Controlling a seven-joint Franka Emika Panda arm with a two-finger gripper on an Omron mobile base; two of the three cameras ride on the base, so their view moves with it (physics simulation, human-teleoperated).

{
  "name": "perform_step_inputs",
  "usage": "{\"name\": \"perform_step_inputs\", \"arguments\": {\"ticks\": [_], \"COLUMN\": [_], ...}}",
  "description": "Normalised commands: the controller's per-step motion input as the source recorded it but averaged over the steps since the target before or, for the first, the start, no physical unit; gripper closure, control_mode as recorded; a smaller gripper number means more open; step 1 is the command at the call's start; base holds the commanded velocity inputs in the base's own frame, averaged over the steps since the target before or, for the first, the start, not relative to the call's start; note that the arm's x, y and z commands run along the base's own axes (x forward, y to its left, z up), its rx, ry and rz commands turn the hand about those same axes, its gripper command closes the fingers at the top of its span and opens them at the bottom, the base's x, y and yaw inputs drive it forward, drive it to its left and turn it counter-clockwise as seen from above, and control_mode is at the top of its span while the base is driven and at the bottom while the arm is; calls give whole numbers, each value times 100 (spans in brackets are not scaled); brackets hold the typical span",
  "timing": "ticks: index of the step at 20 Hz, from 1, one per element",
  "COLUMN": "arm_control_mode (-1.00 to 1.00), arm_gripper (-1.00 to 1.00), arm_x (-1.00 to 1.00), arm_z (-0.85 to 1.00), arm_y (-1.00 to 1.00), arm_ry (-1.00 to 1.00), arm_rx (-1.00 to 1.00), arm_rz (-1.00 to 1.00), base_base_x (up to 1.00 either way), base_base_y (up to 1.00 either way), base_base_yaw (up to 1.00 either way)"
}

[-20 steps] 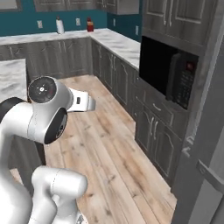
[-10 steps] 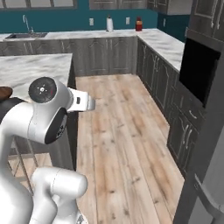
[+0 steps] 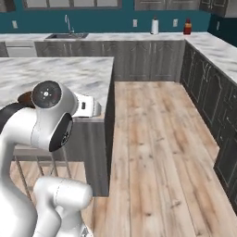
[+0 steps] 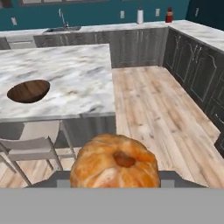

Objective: Retrieve the tangerine and mango from the fridge and place them into the bowl on the dining table.

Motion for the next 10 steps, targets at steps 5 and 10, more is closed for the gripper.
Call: {"name": "perform_step_inputs", "arguments": {"ticks": [5, 10], "arm_control_mode": [100, 100], "arm_gripper": [100, 100], "arm_x": [0, 0], "arm_z": [0, 0], "arm_y": [0, 0], "arm_ry": [0, 0], "arm_rx": [0, 0], "arm_rz": [0, 0], "base_base_x": [45, 35], "base_base_y": [96, 72], "base_base_yaw": [25, 22]}}
